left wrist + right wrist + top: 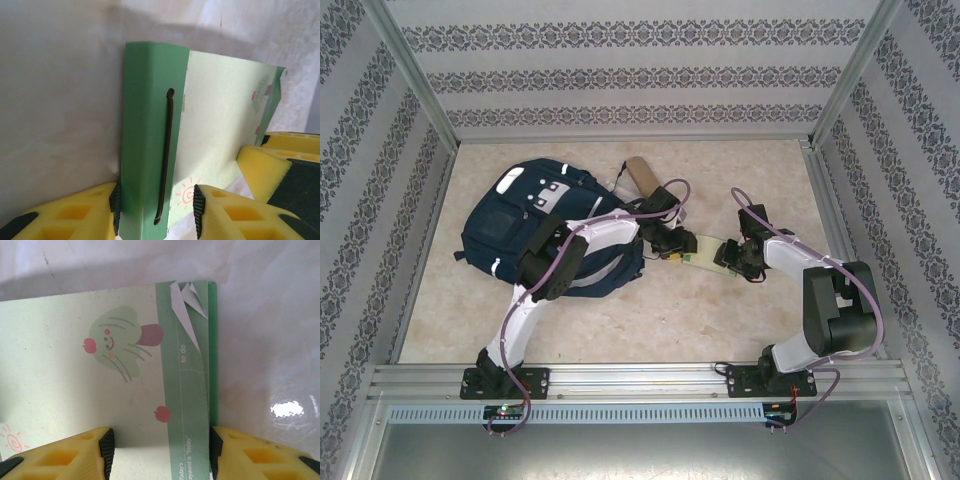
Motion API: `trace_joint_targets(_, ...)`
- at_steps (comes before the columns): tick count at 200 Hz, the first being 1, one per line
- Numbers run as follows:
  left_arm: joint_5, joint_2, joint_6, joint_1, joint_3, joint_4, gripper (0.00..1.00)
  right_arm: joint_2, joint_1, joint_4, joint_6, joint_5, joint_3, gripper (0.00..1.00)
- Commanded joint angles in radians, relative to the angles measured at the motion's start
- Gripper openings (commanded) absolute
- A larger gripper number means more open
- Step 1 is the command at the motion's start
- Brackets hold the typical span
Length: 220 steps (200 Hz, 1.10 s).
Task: Pack the student bag
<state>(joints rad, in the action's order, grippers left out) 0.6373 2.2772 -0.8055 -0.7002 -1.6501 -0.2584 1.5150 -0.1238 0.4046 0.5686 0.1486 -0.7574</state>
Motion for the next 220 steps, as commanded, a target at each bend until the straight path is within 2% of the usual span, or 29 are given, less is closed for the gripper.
trace_joint_targets(1, 0.189, -0.041, -0.110, -0.033, 0.032, 0.257, 0.43, 0.020, -0.011, -0.020, -0.006, 0.062, -0.010, 0.54)
trace_joint_targets(56, 0.220, -0.026, -0.229, -0.019, 0.098, 0.440, 0.37, -0.007, -0.010, -0.011, -0.003, 0.062, -0.007, 0.54)
trace_joint_targets(83, 0.195, -0.040, -0.191, -0.015, 0.090, 0.375, 0.21, -0.029, -0.005, 0.003, -0.003, 0.063, -0.009, 0.56)
trace_joint_targets(109, 0.193, -0.090, -0.189, 0.010, 0.125, 0.383, 0.05, -0.078, 0.021, 0.012, 0.005, 0.102, -0.007, 0.64)
trace_joint_targets(122, 0.202, -0.127, -0.190, 0.027, 0.150, 0.393, 0.00, -0.118, 0.047, -0.005, 0.015, 0.156, 0.002, 0.70)
trace_joint_targets(163, 0.260, -0.240, -0.267, 0.082, 0.249, 0.523, 0.00, -0.229, 0.136, -0.152, 0.109, 0.416, 0.039, 0.90)
trace_joint_targets(191, 0.268, -0.301, -0.285, 0.113, 0.265, 0.535, 0.00, -0.250, 0.186, -0.294, 0.217, 0.570, 0.064, 0.94)
trace_joint_targets(220, 0.291, -0.332, -0.342, 0.131, 0.265, 0.597, 0.00, -0.219, 0.196, -0.421, 0.307, 0.683, 0.063, 0.98)
